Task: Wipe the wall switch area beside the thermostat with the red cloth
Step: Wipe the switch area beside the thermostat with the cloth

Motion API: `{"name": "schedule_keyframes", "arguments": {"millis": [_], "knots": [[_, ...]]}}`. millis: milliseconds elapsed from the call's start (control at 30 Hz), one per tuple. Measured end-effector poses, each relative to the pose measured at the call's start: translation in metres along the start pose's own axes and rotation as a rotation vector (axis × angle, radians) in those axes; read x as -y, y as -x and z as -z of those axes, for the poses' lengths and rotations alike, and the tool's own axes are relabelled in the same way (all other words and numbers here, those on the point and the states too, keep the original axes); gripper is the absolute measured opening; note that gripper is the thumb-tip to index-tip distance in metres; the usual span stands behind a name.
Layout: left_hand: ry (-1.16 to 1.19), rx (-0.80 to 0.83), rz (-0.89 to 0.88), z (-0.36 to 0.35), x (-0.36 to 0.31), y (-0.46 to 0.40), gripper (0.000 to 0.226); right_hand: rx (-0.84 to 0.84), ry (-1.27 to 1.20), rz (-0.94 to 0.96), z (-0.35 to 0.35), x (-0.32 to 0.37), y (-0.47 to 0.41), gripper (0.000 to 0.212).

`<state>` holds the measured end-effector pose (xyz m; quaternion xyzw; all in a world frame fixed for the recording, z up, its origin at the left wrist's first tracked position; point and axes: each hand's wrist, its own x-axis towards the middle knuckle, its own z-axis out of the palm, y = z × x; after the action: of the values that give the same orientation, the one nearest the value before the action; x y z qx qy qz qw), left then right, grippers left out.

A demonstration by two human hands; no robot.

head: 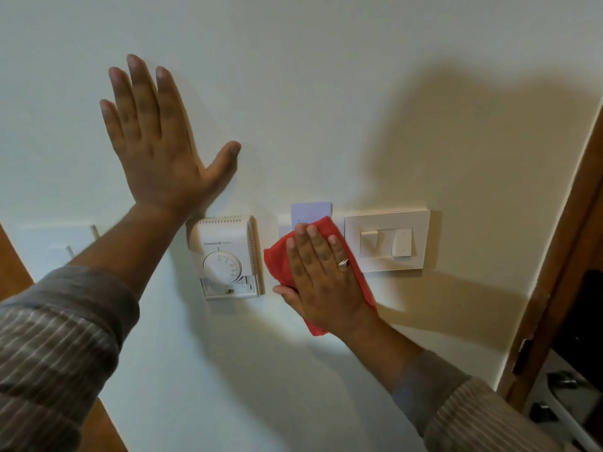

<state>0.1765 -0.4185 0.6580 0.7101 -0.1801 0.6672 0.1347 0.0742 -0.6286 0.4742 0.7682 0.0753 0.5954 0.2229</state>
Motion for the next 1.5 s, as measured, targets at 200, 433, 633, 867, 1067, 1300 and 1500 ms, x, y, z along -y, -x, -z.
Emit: {"name": "schedule_keyframes", "arguments": {"millis": [200,433,633,867,1067,1300,1500], "knots": [[0.010,0.012,-0.007,-0.001,0.001,0.000,0.108,0.025,0.071,0.188,0.006,-0.030,0.020,0.093],[0.000,-0.018,-0.004,-0.005,0.002,0.000,0.107,-0.007,0.022,-0.020,0.005,0.000,-0.011,0.089],[0.022,0.021,-0.007,0.003,0.000,0.001,0.107,0.040,0.056,0.188,0.009,-0.018,0.006,0.083],[0.021,0.062,-0.019,0.008,-0.002,0.001,0.107,0.000,0.047,-0.049,0.008,0.003,-0.023,0.086],[0.027,0.088,-0.068,0.010,-0.002,0.004,0.103,0.019,0.117,0.172,0.015,-0.022,0.005,0.085],[0.012,0.097,-0.070,0.010,-0.001,0.004,0.104,0.032,0.084,-0.073,0.005,0.002,-0.015,0.082],[0.036,0.105,-0.059,0.009,0.001,0.004,0.108,0.012,0.103,0.206,0.014,-0.015,0.001,0.076]]}}
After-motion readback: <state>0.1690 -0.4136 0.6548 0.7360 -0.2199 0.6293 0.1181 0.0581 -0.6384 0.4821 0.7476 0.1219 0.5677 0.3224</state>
